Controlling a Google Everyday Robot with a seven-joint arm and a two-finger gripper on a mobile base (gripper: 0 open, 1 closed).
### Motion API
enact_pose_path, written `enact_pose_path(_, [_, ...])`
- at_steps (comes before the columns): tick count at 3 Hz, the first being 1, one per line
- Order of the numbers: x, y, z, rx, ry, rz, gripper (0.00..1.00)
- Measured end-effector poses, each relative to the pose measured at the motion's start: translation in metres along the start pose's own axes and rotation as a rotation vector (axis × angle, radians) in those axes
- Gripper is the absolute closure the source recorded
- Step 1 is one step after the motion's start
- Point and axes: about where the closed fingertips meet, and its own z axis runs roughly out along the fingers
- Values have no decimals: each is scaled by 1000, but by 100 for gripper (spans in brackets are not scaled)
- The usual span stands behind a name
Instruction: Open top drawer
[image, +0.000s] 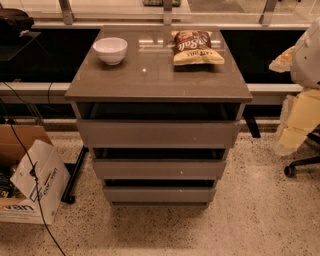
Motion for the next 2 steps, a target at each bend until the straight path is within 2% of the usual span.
enact_pose_path(1, [0, 0, 0, 0, 0, 0, 0])
enact_pose_path(2, [-15, 5, 15, -6, -60, -15, 0])
